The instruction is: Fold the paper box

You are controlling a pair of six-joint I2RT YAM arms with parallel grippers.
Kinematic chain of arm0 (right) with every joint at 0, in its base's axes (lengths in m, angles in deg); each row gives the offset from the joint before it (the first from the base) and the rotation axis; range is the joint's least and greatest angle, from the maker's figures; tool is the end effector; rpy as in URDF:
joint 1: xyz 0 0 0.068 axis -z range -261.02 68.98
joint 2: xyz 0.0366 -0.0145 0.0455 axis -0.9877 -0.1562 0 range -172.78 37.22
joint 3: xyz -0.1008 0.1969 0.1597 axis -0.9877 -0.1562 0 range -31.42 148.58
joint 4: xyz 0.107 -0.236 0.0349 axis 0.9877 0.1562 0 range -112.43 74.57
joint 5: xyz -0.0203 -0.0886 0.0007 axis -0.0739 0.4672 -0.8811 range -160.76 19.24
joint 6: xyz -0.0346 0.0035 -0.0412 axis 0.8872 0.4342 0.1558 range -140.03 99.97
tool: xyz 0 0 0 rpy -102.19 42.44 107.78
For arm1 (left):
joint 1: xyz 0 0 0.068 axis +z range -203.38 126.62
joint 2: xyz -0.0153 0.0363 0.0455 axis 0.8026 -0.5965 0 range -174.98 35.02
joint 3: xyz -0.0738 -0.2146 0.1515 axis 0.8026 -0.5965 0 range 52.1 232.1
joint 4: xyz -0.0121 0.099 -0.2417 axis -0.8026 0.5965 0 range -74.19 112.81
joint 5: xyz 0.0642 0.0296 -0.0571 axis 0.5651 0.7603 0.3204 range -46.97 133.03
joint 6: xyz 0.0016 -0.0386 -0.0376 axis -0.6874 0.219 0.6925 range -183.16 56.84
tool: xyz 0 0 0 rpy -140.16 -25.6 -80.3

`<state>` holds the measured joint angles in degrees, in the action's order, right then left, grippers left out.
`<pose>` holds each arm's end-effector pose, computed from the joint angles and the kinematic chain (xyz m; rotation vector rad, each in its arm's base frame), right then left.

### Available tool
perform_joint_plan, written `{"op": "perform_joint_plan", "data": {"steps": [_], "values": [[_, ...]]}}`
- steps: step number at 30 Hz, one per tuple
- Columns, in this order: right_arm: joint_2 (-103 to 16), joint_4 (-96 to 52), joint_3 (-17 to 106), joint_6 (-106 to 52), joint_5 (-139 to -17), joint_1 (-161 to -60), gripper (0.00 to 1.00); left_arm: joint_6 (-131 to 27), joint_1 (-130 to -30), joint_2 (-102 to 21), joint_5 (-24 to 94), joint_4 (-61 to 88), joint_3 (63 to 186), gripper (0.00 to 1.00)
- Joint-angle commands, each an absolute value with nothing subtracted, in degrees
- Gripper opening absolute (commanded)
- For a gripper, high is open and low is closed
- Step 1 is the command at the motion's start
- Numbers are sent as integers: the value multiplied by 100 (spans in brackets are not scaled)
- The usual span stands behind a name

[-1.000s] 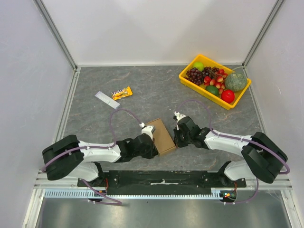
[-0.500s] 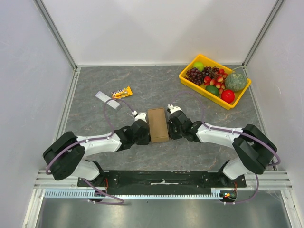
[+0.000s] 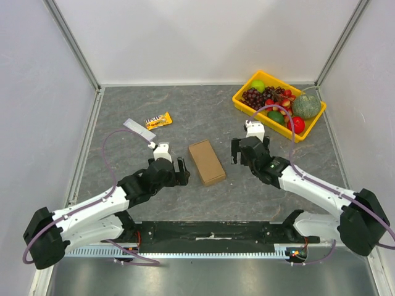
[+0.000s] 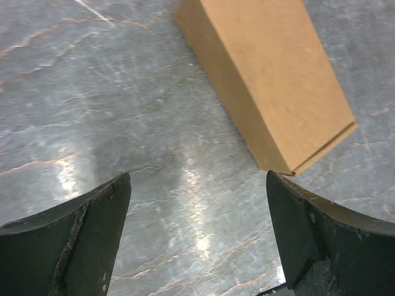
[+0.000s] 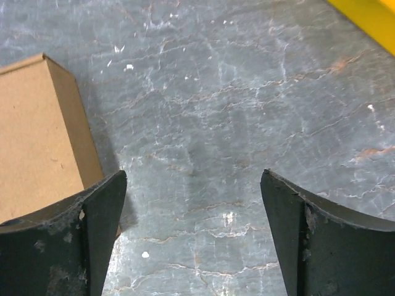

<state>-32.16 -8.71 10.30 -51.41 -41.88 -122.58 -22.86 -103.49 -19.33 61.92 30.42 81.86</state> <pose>0.1991 0.1535 0.2305 0.0590 2.1904 0.1337 0.1354 -0.1440 0.2126 0.0154 2.2578 -0.4945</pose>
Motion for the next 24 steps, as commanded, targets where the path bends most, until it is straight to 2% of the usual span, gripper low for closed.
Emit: {"op": "perform_joint_plan", "data": {"steps": [1,3,7,12,16,19,24], "values": [[-2731,-1642,640,-4817,-3675,-12162,98,-2430,-10313,-1728,6930,3619,8488,96],[-2432,-2196,279,-4746,-3718,-12049,98,-2545,-10295,-1675,7080,3716,8550,96],[-1667,-3936,-495,-4316,-4701,-11881,98,-2799,-10164,-1622,7291,3620,8567,97],[-1788,-3571,-67,-3902,-4800,-11548,98,-3345,-9462,-1622,6853,3382,8734,98],[-1938,-3210,84,-3981,-5396,-10548,98,-3171,-8408,-1807,6623,3751,8893,98],[-2183,-3270,-65,-3823,-5618,-10089,98,-2819,-8221,-1676,6737,3857,8647,98],[-2570,-4034,-505,-3481,-4986,-9771,98,-2536,-8221,-939,6957,3752,8137,99]]}}
